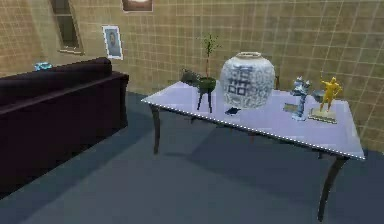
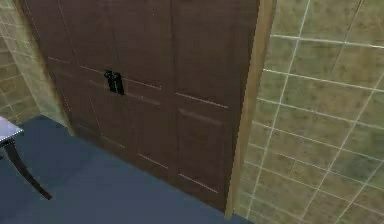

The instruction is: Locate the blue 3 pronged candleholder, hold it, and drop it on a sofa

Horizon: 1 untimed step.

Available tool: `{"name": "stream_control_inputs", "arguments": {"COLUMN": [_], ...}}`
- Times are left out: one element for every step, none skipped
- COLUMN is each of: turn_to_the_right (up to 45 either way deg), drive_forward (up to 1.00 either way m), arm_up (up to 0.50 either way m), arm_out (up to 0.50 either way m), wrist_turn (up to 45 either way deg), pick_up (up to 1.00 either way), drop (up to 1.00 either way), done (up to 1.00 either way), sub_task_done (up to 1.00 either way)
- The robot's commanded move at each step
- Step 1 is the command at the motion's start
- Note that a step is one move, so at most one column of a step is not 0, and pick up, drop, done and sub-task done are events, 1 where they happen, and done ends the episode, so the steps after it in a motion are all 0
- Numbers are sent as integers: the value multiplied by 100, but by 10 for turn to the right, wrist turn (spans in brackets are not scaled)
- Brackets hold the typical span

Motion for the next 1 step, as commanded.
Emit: {"name": "stream_control_inputs", "arguments": {"turn_to_the_right": [300], "drive_forward": [0], "arm_up": [0], "arm_out": [0], "wrist_turn": [0], "pick_up": [0], "drop": [0], "done": [0], "sub_task_done": [0]}}
